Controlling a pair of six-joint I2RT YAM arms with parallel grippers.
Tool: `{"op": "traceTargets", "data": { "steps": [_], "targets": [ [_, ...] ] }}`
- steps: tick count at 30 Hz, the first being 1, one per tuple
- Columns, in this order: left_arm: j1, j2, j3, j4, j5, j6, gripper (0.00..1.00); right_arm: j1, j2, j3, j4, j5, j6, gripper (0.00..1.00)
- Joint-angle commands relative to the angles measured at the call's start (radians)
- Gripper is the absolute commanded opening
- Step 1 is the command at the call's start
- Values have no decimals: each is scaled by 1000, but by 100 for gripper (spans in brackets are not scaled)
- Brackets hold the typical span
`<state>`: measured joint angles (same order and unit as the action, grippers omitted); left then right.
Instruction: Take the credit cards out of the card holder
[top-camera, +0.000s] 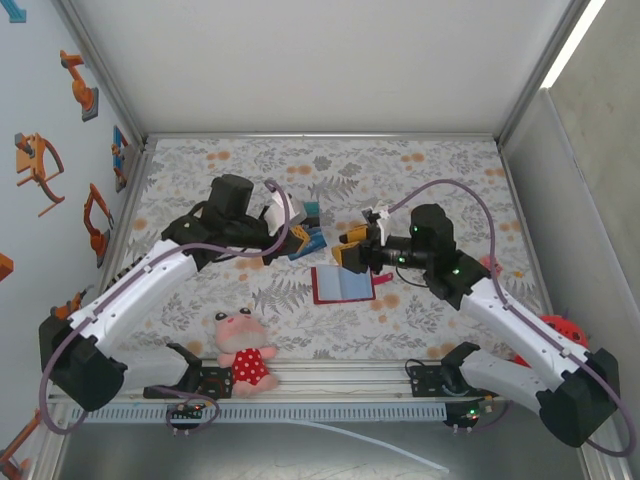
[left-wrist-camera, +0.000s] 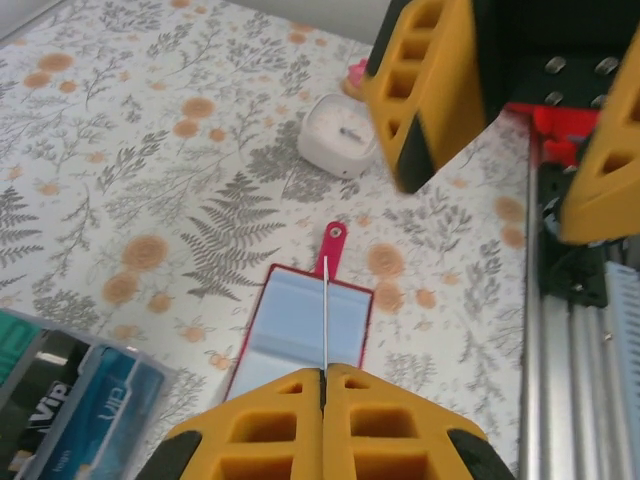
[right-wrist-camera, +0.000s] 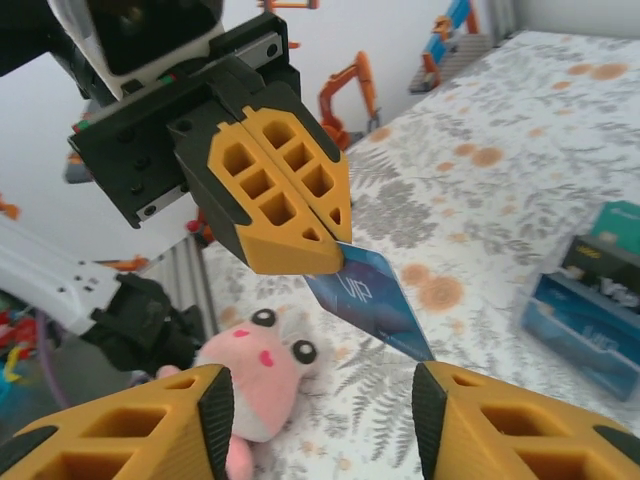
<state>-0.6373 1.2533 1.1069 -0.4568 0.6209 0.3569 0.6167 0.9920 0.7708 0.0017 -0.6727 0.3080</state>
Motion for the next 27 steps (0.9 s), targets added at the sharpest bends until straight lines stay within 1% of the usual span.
{"op": "traceTargets", "data": {
  "steps": [1, 8, 12, 13, 14, 15, 17, 21, 24, 27],
  "targets": [
    [23, 69, 37, 12, -16, 174, 0, 0, -32, 32, -58, 129, -28, 52],
    [69, 198, 85, 35, -13, 369, 0, 0, -50, 44, -154, 327, -22, 56],
    [96, 273, 134, 9, -12, 460, 0, 0, -41, 53, -205, 440, -7, 60],
    [101, 291, 145, 4, -14, 475, 0, 0, -38, 53, -211, 458, -4, 61],
    [108, 311, 157, 3, -15, 488, 0, 0, -36, 53, -216, 478, 0, 65],
    [115, 330, 169, 2, -14, 498, 0, 0, -34, 51, -219, 494, 4, 68],
    [127, 363, 190, 0, -9, 512, 0, 0, -32, 51, -224, 516, 12, 70],
    [139, 422, 224, 1, -5, 536, 0, 0, -27, 46, -233, 544, 29, 71],
    [139, 460, 249, -31, 9, 588, 0, 0, -16, 43, -241, 572, 50, 71],
    [139, 497, 276, -57, 8, 593, 0, 0, 3, 50, -258, 593, 66, 72]
  ]
}}
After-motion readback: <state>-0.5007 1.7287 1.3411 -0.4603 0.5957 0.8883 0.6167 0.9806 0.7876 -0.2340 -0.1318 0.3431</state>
